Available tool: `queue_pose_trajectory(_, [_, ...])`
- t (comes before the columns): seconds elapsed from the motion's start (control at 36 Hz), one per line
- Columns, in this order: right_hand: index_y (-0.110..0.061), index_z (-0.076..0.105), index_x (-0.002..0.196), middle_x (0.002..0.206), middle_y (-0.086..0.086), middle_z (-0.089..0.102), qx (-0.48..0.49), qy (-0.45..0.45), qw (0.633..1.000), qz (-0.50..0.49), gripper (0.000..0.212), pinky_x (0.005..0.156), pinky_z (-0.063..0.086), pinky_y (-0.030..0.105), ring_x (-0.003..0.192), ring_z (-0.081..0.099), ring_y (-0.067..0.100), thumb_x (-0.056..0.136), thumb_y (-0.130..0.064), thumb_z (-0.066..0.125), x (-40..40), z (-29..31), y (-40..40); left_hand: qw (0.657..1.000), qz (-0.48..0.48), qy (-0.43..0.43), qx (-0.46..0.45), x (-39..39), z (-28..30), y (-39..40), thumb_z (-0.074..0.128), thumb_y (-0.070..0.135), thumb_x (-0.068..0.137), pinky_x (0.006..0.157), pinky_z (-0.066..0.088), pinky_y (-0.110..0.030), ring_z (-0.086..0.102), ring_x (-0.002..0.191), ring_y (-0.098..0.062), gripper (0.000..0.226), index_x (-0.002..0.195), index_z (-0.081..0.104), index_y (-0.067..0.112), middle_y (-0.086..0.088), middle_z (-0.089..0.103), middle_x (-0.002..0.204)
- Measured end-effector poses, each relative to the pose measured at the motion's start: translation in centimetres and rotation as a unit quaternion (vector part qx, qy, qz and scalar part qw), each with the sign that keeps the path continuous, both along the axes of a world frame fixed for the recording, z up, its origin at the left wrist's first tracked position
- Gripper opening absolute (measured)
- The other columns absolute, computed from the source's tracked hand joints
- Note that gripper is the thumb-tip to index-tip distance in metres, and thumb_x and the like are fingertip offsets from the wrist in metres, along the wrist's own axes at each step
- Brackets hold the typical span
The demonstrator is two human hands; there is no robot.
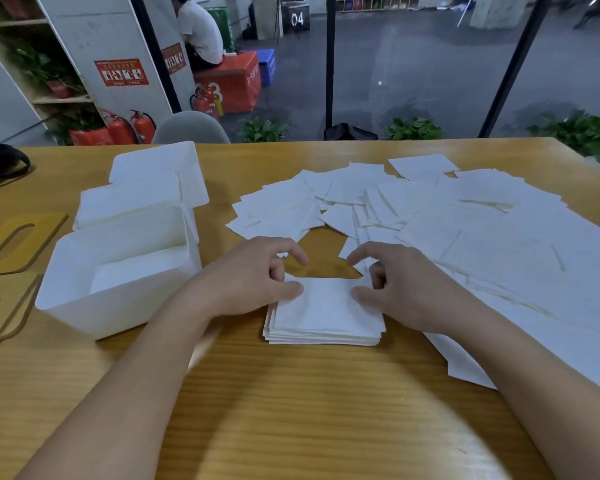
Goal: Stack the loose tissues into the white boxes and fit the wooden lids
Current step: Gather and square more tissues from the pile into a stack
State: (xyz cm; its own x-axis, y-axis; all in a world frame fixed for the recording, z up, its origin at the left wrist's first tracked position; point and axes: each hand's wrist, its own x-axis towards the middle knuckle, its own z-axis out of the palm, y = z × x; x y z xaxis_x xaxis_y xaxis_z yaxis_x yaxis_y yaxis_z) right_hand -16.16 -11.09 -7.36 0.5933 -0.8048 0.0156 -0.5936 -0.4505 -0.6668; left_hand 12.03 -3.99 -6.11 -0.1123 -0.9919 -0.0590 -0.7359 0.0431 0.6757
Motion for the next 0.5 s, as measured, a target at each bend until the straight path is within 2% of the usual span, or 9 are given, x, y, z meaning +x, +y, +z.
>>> queue_pose_trajectory(0.11, [-0.045, 0.061, 0.108, 0.073, -0.019, 0.06, -0.032, -0.008, 0.999, -0.027, 0.037, 0.062, 0.045, 0.027, 0.067, 0.058, 0.004, 0.083, -0.039, 0.087, -0.1, 0.2, -0.3, 0.995, 0.062, -0.009, -0.078, 0.1, -0.6, -0.5, 0.082, 0.048, 0.092, 0.067, 0.045, -0.026, 0.06, 0.067, -0.002, 0.01, 0.099, 0.076, 0.045, 0.012, 0.067, 0.078])
queue_pose_trajectory(0.17, [-0.044, 0.062, 0.105, 0.071, -0.016, 0.055, -0.039, -0.037, 0.998, -0.043, 0.035, 0.062, 0.047, 0.029, 0.064, 0.054, 0.005, 0.081, -0.042, 0.088, -0.1, 0.2, -0.4, 0.986, 0.108, -0.025, -0.127, -0.3, -1.3, -1.0, 0.081, 0.046, 0.095, 0.073, 0.052, -0.029, 0.063, 0.078, -0.004, 0.007, 0.1, 0.076, 0.044, 0.017, 0.066, 0.091])
queue_pose_trajectory(0.28, [-0.042, 0.067, 0.097, 0.071, -0.011, 0.054, -0.047, -0.07, 0.994, -0.063, 0.021, 0.066, 0.05, 0.034, 0.063, 0.052, 0.007, 0.087, -0.046, 0.085, 0.3, -0.2, -0.3, 0.972, 0.142, -0.106, -0.155, -1.1, -2.5, -1.8, 0.077, 0.045, 0.1, 0.088, 0.055, -0.033, 0.061, 0.088, -0.003, 0.038, 0.136, 0.07, 0.034, 0.018, 0.064, 0.114])
queue_pose_trajectory(0.33, [-0.04, 0.069, 0.096, 0.075, -0.008, 0.059, -0.043, -0.072, 0.995, -0.058, 0.016, 0.066, 0.049, 0.032, 0.063, 0.054, 0.006, 0.09, -0.044, 0.083, 0.5, -0.3, -0.1, 0.967, 0.148, -0.132, -0.161, -1.0, -2.9, -2.3, 0.074, 0.043, 0.103, 0.089, 0.053, -0.033, 0.061, 0.095, -0.007, 0.043, 0.143, 0.068, 0.027, 0.012, 0.065, 0.119])
queue_pose_trajectory(0.42, [-0.039, 0.072, 0.096, 0.081, -0.008, 0.064, -0.038, -0.068, 0.996, -0.047, 0.011, 0.066, 0.05, 0.028, 0.067, 0.056, 0.004, 0.092, -0.043, 0.082, 0.7, -0.5, 0.2, 0.961, 0.159, -0.148, -0.172, -0.6, -3.1, -2.9, 0.069, 0.034, 0.107, 0.083, 0.045, -0.029, 0.061, 0.095, -0.011, 0.029, 0.133, 0.074, 0.022, 0.007, 0.066, 0.115])
queue_pose_trajectory(0.5, [-0.039, 0.073, 0.095, 0.081, -0.011, 0.065, -0.031, -0.066, 0.997, -0.04, 0.009, 0.064, 0.048, 0.023, 0.067, 0.057, 0.003, 0.093, -0.041, 0.082, 0.7, -0.6, 0.3, 0.957, 0.167, -0.155, -0.182, -0.6, -2.9, -3.1, 0.066, 0.025, 0.107, 0.081, 0.048, -0.031, 0.061, 0.092, -0.012, 0.015, 0.113, 0.079, 0.022, 0.006, 0.068, 0.107])
